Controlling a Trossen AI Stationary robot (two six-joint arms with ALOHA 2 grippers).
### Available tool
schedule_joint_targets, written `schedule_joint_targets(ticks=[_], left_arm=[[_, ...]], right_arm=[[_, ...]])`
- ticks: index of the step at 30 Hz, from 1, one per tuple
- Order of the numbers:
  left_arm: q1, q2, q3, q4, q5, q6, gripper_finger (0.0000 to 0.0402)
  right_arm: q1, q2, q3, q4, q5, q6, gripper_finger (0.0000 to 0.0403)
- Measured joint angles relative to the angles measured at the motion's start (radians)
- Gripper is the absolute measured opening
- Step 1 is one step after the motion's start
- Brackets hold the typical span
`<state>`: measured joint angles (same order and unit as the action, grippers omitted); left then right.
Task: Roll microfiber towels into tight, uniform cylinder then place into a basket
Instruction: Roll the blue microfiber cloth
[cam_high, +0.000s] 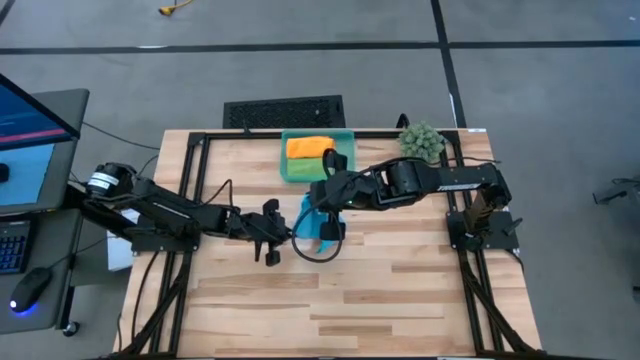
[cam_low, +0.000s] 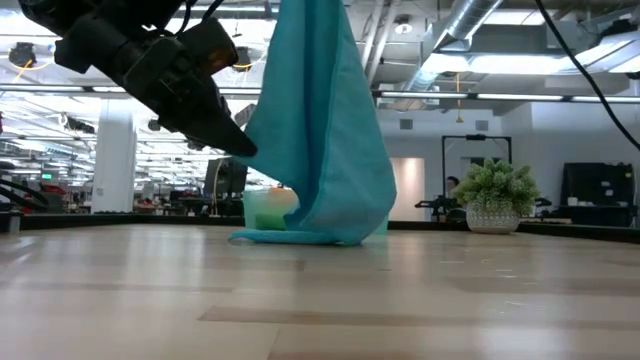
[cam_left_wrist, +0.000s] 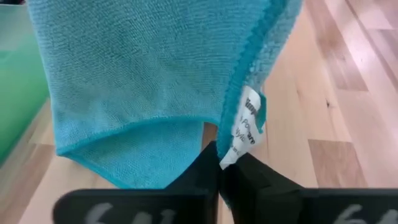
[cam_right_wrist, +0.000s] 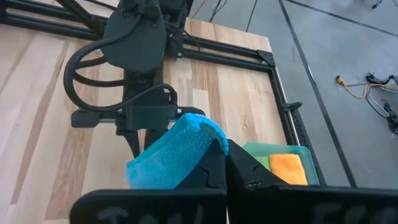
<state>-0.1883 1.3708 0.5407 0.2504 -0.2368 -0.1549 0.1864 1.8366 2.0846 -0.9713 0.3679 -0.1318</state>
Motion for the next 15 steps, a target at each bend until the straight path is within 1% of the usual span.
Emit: schedule_joint_targets(ticks=[4, 7, 9, 11, 13, 15], left_arm=[[-0.001, -0.002, 0.0, -0.029, 0.008, -0.014, 0.0004], [-0.001, -0.037, 0.007, -0.082, 0.005, -0.015, 0.0002], [-0.002, -0.086, 0.041, -0.196, -0.004, -0.019, 0.0001], [-0.013, -0.145, 0.101, -0.359, -0.03, -0.022, 0.0001], [-0.031, -0.203, 0.17, -0.524, -0.089, -0.02, 0.0], [-0.051, -0.253, 0.255, -0.687, -0.146, -0.011, 0.0]], right_arm=[[0.001, 0.0, 0.0, -0.02, 0.0, 0.0, 0.0003], [0.009, -0.01, -0.001, -0.034, 0.001, 0.0, 0.0003], [0.021, -0.02, 0.0, -0.036, 0.004, 0.0, 0.0003], [0.035, -0.037, -0.001, -0.083, 0.015, 0.001, 0.0003], [0.047, -0.051, 0.001, -0.089, 0.045, 0.013, 0.0003], [0.06, -0.072, -0.001, -0.131, 0.063, 0.043, 0.0003]])
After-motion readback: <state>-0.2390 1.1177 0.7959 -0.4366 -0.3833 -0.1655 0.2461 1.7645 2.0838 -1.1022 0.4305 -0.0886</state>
